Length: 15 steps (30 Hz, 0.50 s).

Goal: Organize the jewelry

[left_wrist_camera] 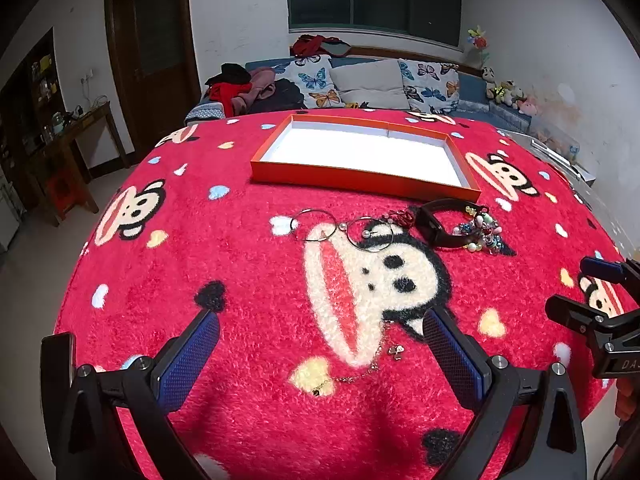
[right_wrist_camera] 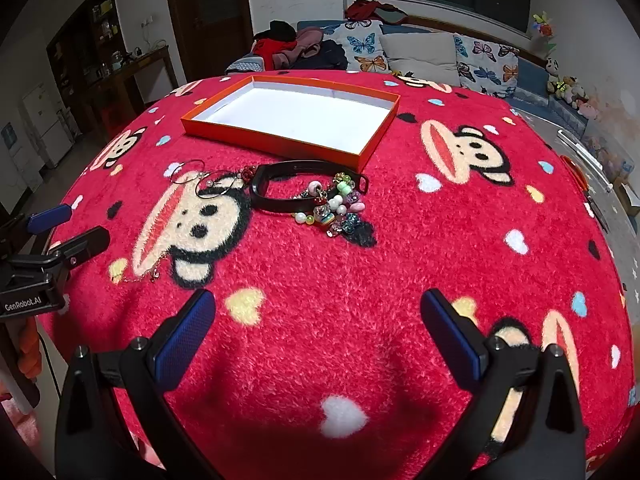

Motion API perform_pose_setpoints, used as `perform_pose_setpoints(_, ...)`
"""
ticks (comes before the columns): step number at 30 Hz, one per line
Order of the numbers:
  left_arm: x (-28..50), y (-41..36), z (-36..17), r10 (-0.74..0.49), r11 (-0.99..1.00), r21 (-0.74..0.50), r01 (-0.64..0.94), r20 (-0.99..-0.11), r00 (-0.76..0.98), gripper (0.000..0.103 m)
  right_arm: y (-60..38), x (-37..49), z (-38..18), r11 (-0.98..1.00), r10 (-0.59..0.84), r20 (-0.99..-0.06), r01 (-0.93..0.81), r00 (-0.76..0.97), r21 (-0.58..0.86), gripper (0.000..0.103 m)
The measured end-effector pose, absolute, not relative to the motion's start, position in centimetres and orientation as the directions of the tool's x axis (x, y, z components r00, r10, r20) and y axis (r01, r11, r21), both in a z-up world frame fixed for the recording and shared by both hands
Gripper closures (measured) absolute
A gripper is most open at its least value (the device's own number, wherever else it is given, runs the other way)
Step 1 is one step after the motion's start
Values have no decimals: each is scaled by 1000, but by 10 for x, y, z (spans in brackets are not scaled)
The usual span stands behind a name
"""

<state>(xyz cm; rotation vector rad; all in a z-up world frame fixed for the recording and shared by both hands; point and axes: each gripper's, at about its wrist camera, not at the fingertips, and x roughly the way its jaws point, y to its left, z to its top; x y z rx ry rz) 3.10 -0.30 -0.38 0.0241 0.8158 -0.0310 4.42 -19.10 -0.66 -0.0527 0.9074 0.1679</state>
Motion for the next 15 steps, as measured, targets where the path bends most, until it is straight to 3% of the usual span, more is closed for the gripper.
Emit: perform_pose_setpoints(15,31,1,-6,-13,999,15,35,-732,681,0,-188,49,-11,985,127,-796,-171,592,29,1)
